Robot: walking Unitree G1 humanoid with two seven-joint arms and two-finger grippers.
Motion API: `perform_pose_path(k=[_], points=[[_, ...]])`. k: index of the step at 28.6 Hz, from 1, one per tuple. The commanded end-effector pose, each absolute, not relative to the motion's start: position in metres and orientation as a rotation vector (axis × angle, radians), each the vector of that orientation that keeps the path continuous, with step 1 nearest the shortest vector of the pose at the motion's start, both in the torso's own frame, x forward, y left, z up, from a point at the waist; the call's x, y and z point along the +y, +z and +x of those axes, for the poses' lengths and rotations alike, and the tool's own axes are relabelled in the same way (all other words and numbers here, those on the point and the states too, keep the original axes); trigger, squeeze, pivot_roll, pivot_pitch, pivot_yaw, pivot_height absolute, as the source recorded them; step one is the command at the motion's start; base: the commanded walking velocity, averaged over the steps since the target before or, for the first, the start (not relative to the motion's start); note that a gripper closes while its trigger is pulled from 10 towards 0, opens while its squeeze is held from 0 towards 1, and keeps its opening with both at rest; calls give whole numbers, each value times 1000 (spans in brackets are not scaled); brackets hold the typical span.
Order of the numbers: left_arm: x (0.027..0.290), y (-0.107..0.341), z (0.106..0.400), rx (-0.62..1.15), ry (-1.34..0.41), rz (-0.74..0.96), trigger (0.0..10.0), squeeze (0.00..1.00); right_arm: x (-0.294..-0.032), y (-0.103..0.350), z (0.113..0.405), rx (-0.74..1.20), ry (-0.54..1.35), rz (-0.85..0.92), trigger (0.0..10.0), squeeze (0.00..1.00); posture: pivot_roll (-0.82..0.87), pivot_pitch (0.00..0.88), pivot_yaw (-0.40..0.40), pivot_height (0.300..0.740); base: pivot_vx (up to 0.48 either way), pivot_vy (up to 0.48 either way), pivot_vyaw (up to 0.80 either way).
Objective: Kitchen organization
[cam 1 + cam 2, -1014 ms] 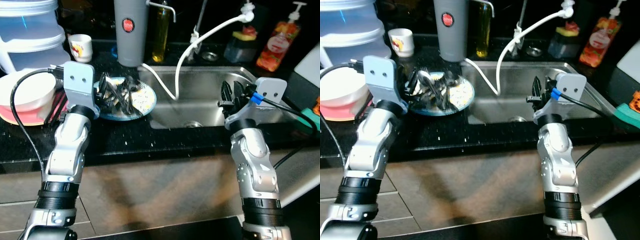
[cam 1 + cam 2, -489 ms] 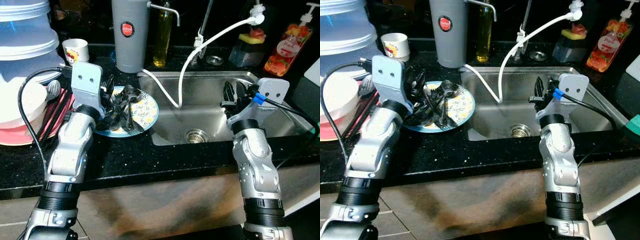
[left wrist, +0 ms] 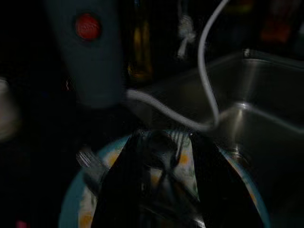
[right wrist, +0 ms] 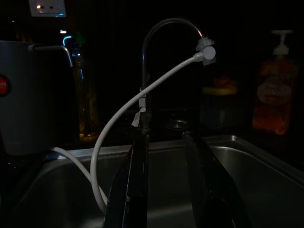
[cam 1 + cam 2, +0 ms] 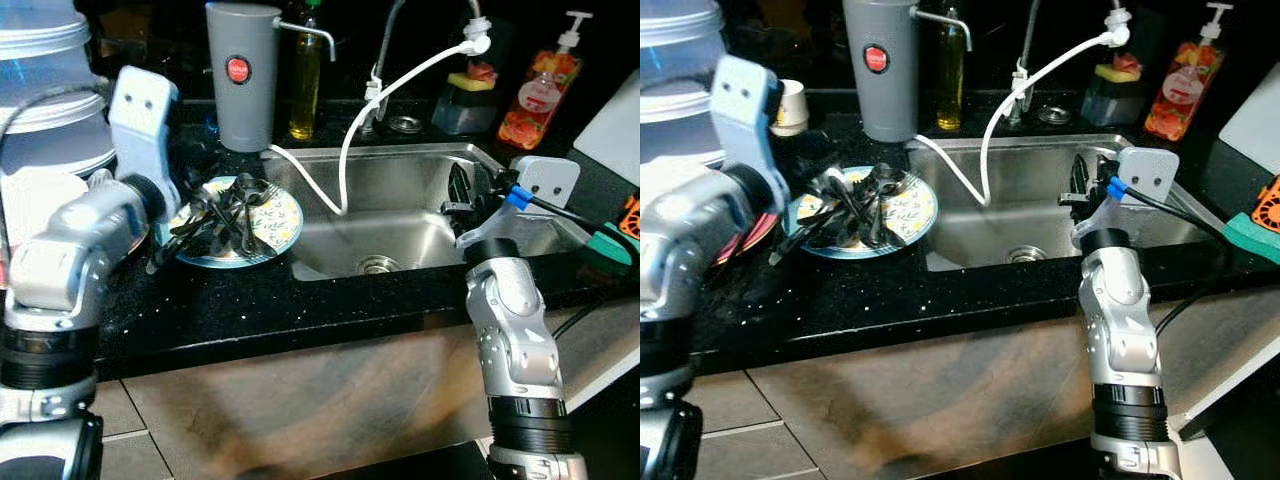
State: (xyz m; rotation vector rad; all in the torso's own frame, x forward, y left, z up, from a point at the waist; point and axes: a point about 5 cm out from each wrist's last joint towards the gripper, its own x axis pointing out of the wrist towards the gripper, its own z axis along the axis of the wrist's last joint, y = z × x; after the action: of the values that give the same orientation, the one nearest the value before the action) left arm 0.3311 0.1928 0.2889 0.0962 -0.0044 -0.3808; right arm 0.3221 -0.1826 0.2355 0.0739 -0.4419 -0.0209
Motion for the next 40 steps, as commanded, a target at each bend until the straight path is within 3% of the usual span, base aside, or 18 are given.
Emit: perform_pose_path(k=[1,2,3,4,5,11,12,13,14,20,33,34,40], points=[[208,270,339,122,-297,-40,10000,133,-183,235,324,-440,-26,75,10000,0,96,0,-31,740,0,0,0],[208,264,341,140,-280,-125,10000,412,-182,234,324,-440,-26,77,10000,0,89,0,-29,740,0,0,0],[208,264,341,140,-280,-125,10000,412,-182,234,324,-440,-26,77,10000,0,89,0,-29,740,0,0,0],[206,260,343,145,-267,-202,10000,506,-182,234,324,-440,-27,78,10000,0,89,0,-29,740,0,0,0],[204,257,345,146,-260,-261,10000,1000,-182,233,323,-439,-28,78,10000,0,83,0,-31,740,0,0,0],[213,255,358,114,-107,-369,10000,1000,-182,233,324,-435,-22,76,10000,0,87,0,-39,740,0,0,0],[215,258,364,114,-87,-401,10000,75,-181,233,325,-435,-18,78,10000,0,98,0,-49,740,0,0,0],[215,260,367,116,-75,-423,10000,75,-181,234,326,-436,-15,80,10000,0,98,0,-49,740,0,0,0],[214,262,371,118,-71,-443,10000,0,-180,234,327,-436,-12,80,10000,0,96,0,-44,740,0,0,0],[191,260,386,215,-96,-514,10000,0,-177,235,328,-441,-8,85,10000,0,87,0,-36,740,0,0,0],[181,229,399,348,-35,-637,9765,0,-178,231,325,-435,-19,89,10000,0,76,0,-30,740,0,0,0],[180,229,399,342,-33,-647,0,0,-178,232,326,-437,-18,89,10000,0,74,0,-33,740,0,0,0],[191,250,399,156,27,-549,0,0,-179,233,326,-437,-15,87,10000,0,75,1,-39,740,0,0,0]])
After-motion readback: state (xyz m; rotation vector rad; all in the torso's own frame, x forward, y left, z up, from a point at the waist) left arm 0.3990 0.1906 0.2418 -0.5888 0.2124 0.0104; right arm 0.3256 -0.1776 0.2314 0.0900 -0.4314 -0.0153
